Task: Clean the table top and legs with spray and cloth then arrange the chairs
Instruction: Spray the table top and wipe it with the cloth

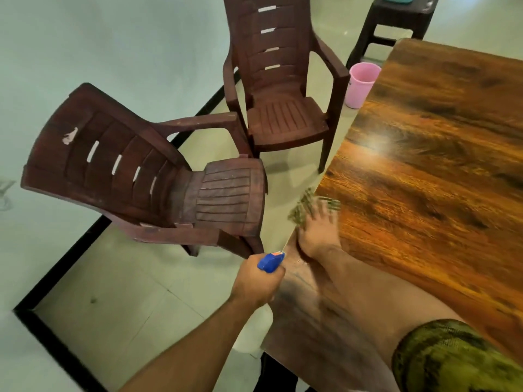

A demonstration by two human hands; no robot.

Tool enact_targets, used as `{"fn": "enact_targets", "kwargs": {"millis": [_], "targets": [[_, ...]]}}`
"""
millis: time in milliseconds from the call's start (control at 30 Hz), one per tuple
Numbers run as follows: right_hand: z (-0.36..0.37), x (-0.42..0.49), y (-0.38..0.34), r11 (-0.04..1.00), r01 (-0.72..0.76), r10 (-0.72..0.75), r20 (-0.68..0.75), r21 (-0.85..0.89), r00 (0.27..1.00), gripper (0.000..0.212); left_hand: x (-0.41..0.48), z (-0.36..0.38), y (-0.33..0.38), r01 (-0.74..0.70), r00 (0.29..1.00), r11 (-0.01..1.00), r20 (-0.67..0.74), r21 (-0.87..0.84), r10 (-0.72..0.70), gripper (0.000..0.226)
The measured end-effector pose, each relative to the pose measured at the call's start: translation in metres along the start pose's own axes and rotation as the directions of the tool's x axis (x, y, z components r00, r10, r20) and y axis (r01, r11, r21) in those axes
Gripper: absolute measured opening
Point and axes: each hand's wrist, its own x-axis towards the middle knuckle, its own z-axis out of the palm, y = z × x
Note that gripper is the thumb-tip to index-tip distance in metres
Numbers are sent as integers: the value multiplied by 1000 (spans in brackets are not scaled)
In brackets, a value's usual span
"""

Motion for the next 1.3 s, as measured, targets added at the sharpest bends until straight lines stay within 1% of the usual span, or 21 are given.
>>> {"fn": "enact_targets", "kwargs": {"millis": [67,100,133,200,233,300,333,400,467,500,567,633,700,733,800,833,900,967,1067,1200,1300], "targets": [[-6,5,4,934,336,-324,105,-124,940,60,-3,-1,-6,-1,1000,1000,12,10,1,23],[-10,10,11,914,382,-366,127,-136,922,60,-6,-2,-8,6,1000,1000,7,14,-6,21],[-15,15,19,935,331,-319,105,-128,942,61,-8,-2,-10,10,1000,1000,-3,10,-10,19],[-19,14,34,1000,11,-11,1,-27,1000,65,-11,-1,-13,17,1000,1000,-20,0,-17,16],[-18,11,34,988,-153,153,-26,30,988,66,-13,-1,-14,22,999,1000,-24,-2,-22,16],[-10,-4,19,969,-243,244,-18,53,970,66,-16,2,-13,18,999,1000,-27,6,-18,18],[0,-15,8,988,-153,153,-20,10,988,66,-17,3,-14,-2,1000,1000,-25,12,2,21],[22,-49,-7,977,193,-192,25,-87,981,66,-20,9,-14,-38,999,999,-6,31,38,25],[32,-83,1,868,489,-474,148,-90,868,65,-23,18,-13,-78,997,994,15,82,77,30],[34,-93,16,834,546,-528,174,-75,831,65,-25,22,-12,-98,995,989,24,114,96,31],[35,-103,47,893,445,-435,126,-67,891,67,-27,28,-11,-119,993,982,34,144,115,34],[33,-119,75,999,40,-41,-33,-13,999,65,-33,34,-13,-122,992,981,36,149,117,34],[36,-136,76,957,-277,283,-68,88,957,62,-37,43,-15,-134,991,981,43,138,130,30],[44,-146,70,962,-258,264,-66,83,962,62,-43,47,-14,-147,989,978,44,146,142,27],[52,-175,63,999,34,-34,-7,24,999,64,-55,56,-9,-193,981,960,51,202,186,22],[52,-186,66,981,193,-194,50,20,980,64,-59,59,-7,-212,977,950,65,228,202,23],[46,-199,99,964,264,-264,83,7,961,64,-70,70,-5,-218,974,946,113,242,195,27],[42,-213,140,1000,15,-15,34,1,999,66,-80,87,-8,-201,975,957,142,211,173,35],[44,-249,198,922,-366,371,-13,124,929,64,-95,114,-11,-194,972,949,178,249,152,34],[66,-322,248,827,-520,538,-31,214,843,62,-125,154,-14,-284,914,914,370,288,167,31],[87,-369,263,830,-520,540,-59,201,840,62,-149,180,-24,-296,884,904,447,309,136,38]]}}
